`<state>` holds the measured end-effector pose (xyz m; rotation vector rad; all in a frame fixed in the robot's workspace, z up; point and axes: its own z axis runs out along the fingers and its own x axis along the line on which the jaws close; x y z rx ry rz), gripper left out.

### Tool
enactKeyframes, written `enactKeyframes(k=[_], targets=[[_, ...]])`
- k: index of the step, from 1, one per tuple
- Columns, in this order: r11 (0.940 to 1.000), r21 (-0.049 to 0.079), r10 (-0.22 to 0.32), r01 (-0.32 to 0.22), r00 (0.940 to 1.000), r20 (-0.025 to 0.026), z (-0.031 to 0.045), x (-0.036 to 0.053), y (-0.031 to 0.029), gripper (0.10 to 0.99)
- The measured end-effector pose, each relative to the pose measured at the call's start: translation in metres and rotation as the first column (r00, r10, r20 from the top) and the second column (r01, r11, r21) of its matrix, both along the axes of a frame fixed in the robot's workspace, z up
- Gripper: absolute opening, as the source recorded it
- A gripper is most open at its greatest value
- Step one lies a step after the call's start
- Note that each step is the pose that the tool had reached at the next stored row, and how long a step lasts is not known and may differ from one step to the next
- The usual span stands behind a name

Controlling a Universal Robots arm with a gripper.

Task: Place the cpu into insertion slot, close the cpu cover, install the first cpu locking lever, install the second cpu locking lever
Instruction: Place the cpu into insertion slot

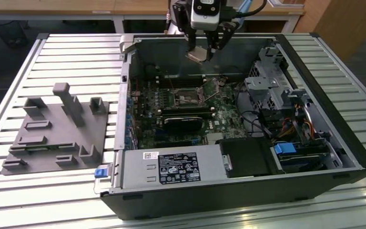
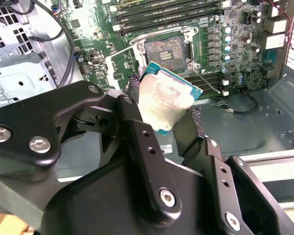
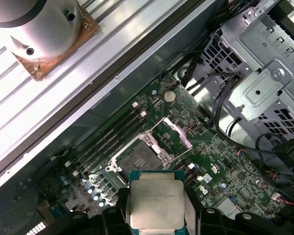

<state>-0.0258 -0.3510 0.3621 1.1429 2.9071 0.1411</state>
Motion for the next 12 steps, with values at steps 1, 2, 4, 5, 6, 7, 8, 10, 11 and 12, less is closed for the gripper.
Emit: enactKeyframes(k=[1, 2, 4, 5, 6, 7, 8, 10, 11, 12], targets=[[1.0, 0.0, -0.004, 0.004, 1.0, -0.0001, 0.0, 0.0, 0.0, 0.529], [1.0, 0.0, -0.008, 0.008, 1.0, -0.0001, 0.0, 0.0, 0.0, 0.529], [0.9999, 0.0, -0.015, 0.015, 0.9999, 0.0, 0.0, 0.0, 0.0, 0.529], [0.9998, 0.0, -0.019, 0.019, 0.9998, 0.0, 0.0, 0.0, 0.0, 0.529], [0.9997, 0.0, -0.023, 0.023, 0.9997, 0.0, 0.0, 0.0, 0.0, 0.529], [0.9996, 0.0, -0.028, 0.028, 0.9996, 0.0, 0.0, 0.0, 0.0, 0.529], [0.9995, 0.0, -0.032, 0.032, 0.9995, 0.0, 0.0, 0.0, 0.0, 0.529], [0.9992, 0.0, -0.041, 0.041, 0.9992, 0.0, 0.0, 0.0, 0.0, 0.529], [0.999, 0.0, -0.045, 0.045, 0.999, 0.0, 0.0, 0.0, 0.0, 0.529], [0.9988, 0.0, -0.05, 0.05, 0.9988, 0.0, 0.0, 0.0, 0.0, 0.529]])
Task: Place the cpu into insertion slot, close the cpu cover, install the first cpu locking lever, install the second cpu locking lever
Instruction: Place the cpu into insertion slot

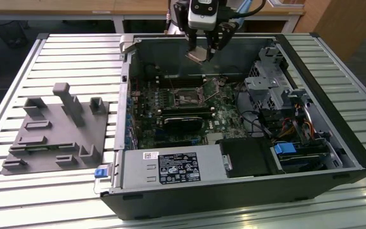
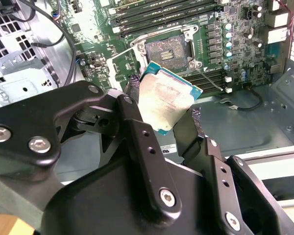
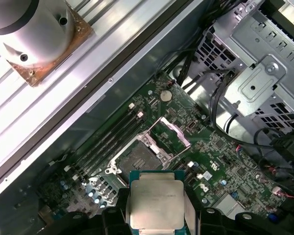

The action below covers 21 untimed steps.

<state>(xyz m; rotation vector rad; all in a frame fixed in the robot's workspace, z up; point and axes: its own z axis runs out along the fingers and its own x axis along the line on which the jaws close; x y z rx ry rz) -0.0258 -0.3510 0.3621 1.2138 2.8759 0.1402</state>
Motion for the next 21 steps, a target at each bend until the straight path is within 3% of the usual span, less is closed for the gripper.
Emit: enactKeyframes(k=[21], targets=[[0.9952, 0.0, -0.098, 0.098, 0.9952, 0.0, 0.0, 0.0, 0.0, 0.529]])
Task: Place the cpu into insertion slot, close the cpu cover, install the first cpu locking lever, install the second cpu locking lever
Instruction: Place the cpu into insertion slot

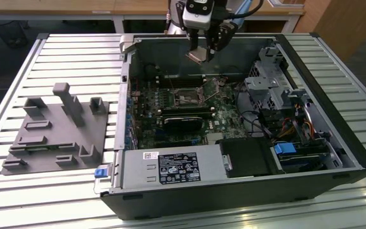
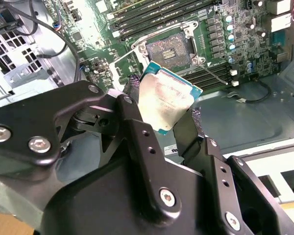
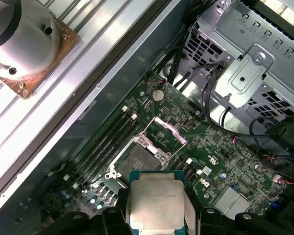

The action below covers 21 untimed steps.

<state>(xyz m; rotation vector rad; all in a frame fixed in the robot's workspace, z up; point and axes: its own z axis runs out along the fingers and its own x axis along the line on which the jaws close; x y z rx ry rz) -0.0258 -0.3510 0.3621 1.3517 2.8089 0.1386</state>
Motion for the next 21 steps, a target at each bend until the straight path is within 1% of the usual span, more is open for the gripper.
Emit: enactKeyframes(k=[7, 10, 12, 14, 17, 21], targets=[[0.9995, 0.0, -0.032, 0.032, 0.9995, 0.0, 0.0, 0.0, 0.0, 0.529], [0.9981, 0.0, -0.062, 0.062, 0.9981, 0.0001, -0.0001, 0.0, 0.0001, 0.529], [0.9961, 0.0, -0.088, 0.088, 0.9961, 0.0, -0.0001, 0.0, 0.0003, 0.529], [0.9934, -0.001, -0.114, 0.114, 0.9934, 0.0001, -0.0003, 0.0, 0.0004, 0.529], [0.9875, -0.001, -0.157, 0.157, 0.9875, 0.0002, -0.0005, 0.0, 0.0005, 0.529], [0.9758, -0.001, -0.219, 0.219, 0.9758, 0.0002, -0.0009, 0.0, 0.0006, 0.529]])
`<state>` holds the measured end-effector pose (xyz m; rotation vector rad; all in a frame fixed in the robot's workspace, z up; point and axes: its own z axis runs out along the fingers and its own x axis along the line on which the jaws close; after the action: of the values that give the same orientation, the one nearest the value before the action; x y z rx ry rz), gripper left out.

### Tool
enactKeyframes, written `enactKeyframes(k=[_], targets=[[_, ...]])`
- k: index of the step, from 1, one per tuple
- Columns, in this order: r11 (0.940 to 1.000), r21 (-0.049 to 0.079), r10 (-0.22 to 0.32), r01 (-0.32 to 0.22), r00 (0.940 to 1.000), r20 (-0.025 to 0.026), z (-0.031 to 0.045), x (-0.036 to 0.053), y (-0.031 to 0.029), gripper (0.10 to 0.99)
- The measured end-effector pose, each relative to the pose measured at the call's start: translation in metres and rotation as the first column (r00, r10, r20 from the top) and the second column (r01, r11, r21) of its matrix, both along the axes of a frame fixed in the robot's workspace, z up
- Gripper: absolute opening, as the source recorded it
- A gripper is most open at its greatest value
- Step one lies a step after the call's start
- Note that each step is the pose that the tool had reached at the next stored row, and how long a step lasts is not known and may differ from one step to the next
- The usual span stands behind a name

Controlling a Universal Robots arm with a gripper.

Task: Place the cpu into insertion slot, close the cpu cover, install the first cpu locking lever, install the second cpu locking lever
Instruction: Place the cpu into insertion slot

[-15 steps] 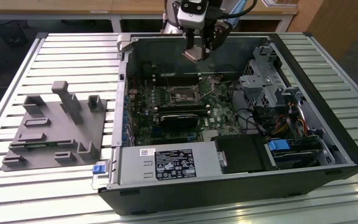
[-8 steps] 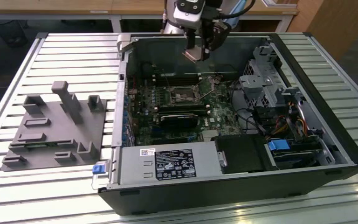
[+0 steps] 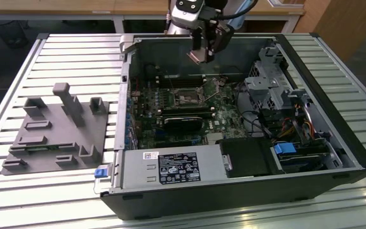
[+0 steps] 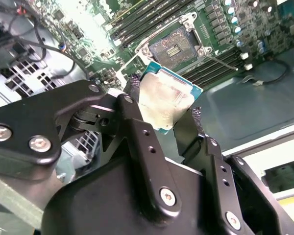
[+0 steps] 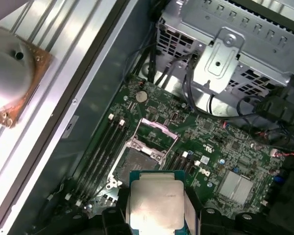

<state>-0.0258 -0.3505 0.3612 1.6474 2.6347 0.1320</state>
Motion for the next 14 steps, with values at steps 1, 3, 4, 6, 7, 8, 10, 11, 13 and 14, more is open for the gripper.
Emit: enactKeyframes(k=[1, 3, 4, 6, 7, 8, 10, 11, 13, 14], targets=[[0.9998, 0.0, -0.017, 0.017, 0.9998, 0.0, -0.0001, 0.0, 0.0, 0.529], [0.9991, 0.0, -0.043, 0.043, 0.9991, 0.0, -0.0003, 0.0, 0.0002, 0.529], [0.9985, 0.0, -0.055, 0.055, 0.9985, -0.0001, -0.0004, 0.0, 0.0003, 0.529], [0.997, 0.0, -0.077, 0.077, 0.997, 0.0, -0.0006, 0.0, 0.0005, 0.529], [0.996, 0.0, -0.089, 0.089, 0.996, 0.0, -0.0007, 0.0, 0.0005, 0.529], [0.9948, 0.0, -0.102, 0.102, 0.9948, 0.0, -0.0009, 0.0, 0.0006, 0.529], [0.9909, 0.0, -0.134, 0.134, 0.9909, 0.0, -0.0015, 0.0, 0.0006, 0.529], [0.9884, 0.0, -0.152, 0.152, 0.9884, 0.0, -0.0019, 0.0, 0.0006, 0.529], [0.9823, 0.0, -0.187, 0.187, 0.9823, 0.0, -0.0027, 0.0, 0.0006, 0.529], [0.9788, 0.0, -0.205, 0.205, 0.9788, 0.0, -0.0032, 0.0, 0.0006, 0.529]])
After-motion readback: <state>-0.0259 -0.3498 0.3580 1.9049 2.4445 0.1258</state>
